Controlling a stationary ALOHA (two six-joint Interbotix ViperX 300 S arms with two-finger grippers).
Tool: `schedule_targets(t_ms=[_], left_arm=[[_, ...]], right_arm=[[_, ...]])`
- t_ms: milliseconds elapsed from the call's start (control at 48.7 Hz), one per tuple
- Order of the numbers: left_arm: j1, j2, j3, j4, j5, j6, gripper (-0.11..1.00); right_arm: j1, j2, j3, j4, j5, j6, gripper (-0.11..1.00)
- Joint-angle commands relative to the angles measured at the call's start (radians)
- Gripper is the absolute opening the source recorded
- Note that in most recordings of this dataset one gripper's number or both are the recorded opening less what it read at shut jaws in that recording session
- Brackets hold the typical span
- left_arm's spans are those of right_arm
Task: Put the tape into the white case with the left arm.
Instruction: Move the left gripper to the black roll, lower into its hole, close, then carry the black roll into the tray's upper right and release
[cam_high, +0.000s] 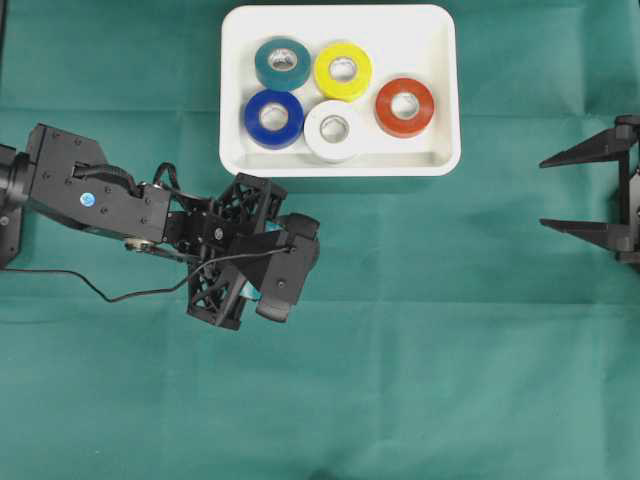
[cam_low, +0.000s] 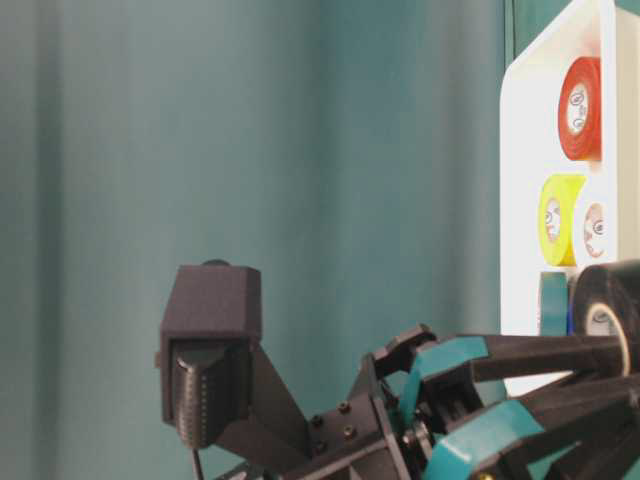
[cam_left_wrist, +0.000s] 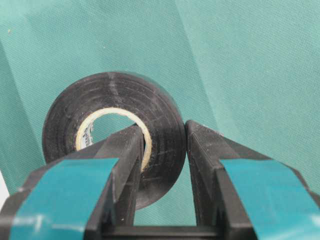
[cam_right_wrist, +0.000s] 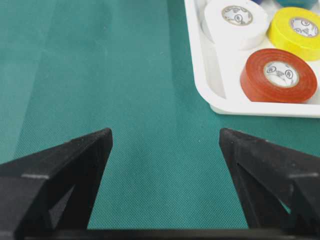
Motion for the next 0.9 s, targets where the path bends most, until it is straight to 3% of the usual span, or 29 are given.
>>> schedule_targets(t_ms=[0,411,760,884], left_arm=[[0.014,-0.02,-0.029,0.0,-0.003,0.0,0.23],[0.173,0.037,-0.075,0.003,-0.017,0.006,0.23],[0.308,0.107,-0.147,0.005,-0.127,0.009,0.23],[0.339,0.141,-0.187,0.005,-0.143,0.044,0.23]], right_arm=[[-0.002,0.008,-0.011,-0.002,-0.009,0.0,0.62],[-0.002,0.008,-0.011,-0.002,-0.011,0.0,0.62],[-0.002,0.008,-0.011,-0.002,-0.011,0.0,0.62],[-0.003,0.008,-0.009,-0.002,-0.011,0.0,0.62]])
